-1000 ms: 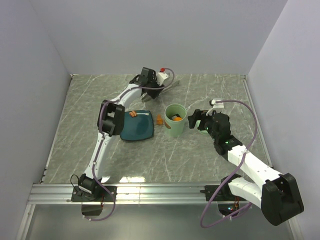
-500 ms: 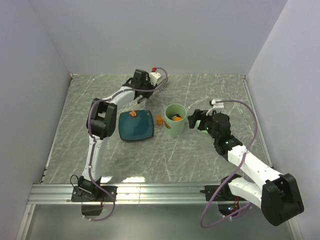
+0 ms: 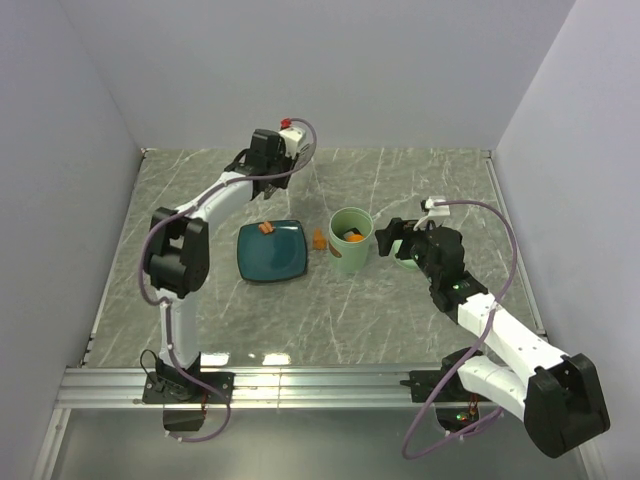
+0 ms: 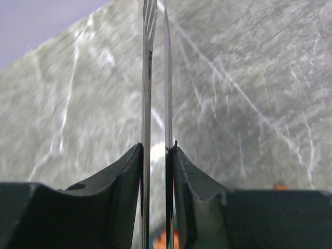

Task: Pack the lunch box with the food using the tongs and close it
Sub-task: Pick up the food using the clamp

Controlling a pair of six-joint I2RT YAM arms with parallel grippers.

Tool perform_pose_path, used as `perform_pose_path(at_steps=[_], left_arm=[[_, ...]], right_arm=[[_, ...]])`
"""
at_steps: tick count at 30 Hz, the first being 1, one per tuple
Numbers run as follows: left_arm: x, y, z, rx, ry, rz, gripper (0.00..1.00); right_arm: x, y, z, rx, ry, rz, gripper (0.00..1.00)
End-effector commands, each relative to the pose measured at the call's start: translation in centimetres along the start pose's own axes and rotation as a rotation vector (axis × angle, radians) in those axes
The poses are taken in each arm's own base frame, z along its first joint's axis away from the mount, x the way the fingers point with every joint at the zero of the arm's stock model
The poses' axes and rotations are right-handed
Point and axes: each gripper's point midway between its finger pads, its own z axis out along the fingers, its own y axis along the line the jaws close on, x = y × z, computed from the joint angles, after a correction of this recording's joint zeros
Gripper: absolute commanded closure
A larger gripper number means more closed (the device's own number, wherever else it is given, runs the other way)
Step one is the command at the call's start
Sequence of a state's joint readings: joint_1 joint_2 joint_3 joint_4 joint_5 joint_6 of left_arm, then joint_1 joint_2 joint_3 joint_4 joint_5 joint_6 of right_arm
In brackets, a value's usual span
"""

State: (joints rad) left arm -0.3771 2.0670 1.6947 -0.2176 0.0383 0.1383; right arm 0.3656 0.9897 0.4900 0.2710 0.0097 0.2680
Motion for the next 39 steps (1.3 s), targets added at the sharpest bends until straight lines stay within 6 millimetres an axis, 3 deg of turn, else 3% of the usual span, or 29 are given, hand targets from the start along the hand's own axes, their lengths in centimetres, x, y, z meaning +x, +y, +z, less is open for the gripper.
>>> perform_pose_path(at_steps=[1,2,4,5,6,7,8,13,22,28,39], left_arm=[[-2.5,0.9,-5.1,-0.120,-0.048,-0.073,0.65],[-0.8,0.5,-5.4,-0.128,-0.017,-0.095,0.65],[-1.0,0.0,-7.4,-0.153,-0.037,-0.107,0.65],[0.9,-0.7,-7.7,-0.153,-0.005,-0.135,0.65],[1.3,-1.1,-8.3,-0.158,-0.004,-0.138,0.65],[0.9,-1.6,-9.5,-0.172,-0.028,-0.140,0.65],[2.5,-2.0,-9.9,-0.182,0.001,-0.152,0.65],[6.1,-4.6,-13.1,-0.240,0.061,-0.161,0.65],[7.3,-5.6,-18.8,-0.379,0.024,-0.212,0.64],[9.1,-5.2,-20.5,-0.428,0.056,-0.249,0.60],[10.7,-5.7,-20.3,-0.459,0.122,-0.234,0.54]], right_arm=[[-2.3,0.4,-0.2,-0.021,-0.079,-0.006,0.08],[-2.2,0.8,-0.2,-0.043,-0.073,-0.007,0.08],[-2.3,1.1,-0.3,-0.059,-0.077,-0.007,0.08],[-2.2,1.2,-0.4,-0.065,-0.076,-0.008,0.08],[-2.2,1.3,-0.4,-0.071,-0.078,-0.006,0.08],[-2.2,1.5,-0.6,-0.084,-0.079,-0.007,0.08],[-2.2,1.6,-0.6,-0.087,-0.079,-0.007,0.08],[-2.5,2.1,-1.3,-0.120,-0.098,-0.004,0.08],[-2.4,2.4,-1.9,-0.139,-0.106,-0.001,0.08],[-2.3,2.4,-2.1,-0.142,-0.103,0.002,0.08],[-2.1,2.3,-2.2,-0.140,-0.101,0.005,0.08]])
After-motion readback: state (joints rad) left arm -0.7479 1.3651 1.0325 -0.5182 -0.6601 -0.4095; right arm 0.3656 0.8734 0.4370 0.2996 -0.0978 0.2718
